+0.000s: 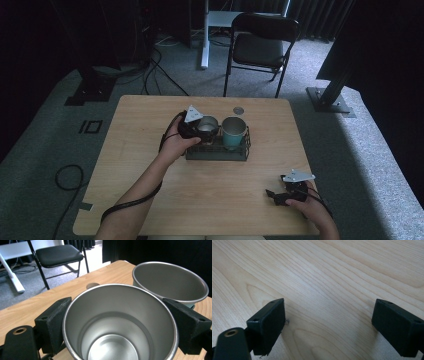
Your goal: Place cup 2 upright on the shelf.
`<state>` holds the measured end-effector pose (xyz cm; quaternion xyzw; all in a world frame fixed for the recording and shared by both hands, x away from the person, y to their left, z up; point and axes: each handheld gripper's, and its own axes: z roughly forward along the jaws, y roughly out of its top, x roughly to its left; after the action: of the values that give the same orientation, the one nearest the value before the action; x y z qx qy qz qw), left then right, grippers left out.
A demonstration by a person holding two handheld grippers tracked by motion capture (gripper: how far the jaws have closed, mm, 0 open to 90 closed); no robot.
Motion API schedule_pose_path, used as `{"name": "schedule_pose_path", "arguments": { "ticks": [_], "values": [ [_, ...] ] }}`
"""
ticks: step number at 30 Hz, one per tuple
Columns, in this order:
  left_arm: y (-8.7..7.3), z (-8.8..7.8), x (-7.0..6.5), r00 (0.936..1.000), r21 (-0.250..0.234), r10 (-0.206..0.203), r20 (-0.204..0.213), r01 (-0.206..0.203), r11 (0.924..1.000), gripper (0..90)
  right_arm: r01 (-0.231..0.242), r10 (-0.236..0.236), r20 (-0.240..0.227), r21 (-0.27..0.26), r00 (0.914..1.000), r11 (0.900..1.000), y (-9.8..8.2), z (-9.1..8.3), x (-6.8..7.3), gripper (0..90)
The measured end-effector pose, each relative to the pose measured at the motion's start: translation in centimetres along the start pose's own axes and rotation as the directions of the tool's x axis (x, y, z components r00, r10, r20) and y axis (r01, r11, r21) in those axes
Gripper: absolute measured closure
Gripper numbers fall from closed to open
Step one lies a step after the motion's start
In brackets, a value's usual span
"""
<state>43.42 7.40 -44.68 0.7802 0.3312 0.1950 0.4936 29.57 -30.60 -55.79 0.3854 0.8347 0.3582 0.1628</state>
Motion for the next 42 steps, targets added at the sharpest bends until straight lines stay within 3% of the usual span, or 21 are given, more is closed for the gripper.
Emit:
{"name": "schedule_pose_path", "arguments": {
  "ticks": [26,33,42],
  "values": [
    [-2.0,1.6,0.1,0.9999,0.057,0.011,-0.011,-0.010,0.9983,13.8,0.001,-0.001,0.000,0.000,1.0000,1.000,0.0,0.0,0.0,11.3],
    [-2.0,1.4,0.2,0.9997,0.063,-0.022,0.011,0.021,0.9978,9.7,0.001,-0.001,0.000,0.000,1.0000,1.000,0.0,0.0,0.0,11.3],
    [-1.7,-0.2,0.6,0.9997,0.036,-0.022,-0.005,0.022,0.9991,2.5,0.000,0.000,0.000,0.000,1.0000,1.000,0.0,0.0,0.0,11.4]
  ]
}}
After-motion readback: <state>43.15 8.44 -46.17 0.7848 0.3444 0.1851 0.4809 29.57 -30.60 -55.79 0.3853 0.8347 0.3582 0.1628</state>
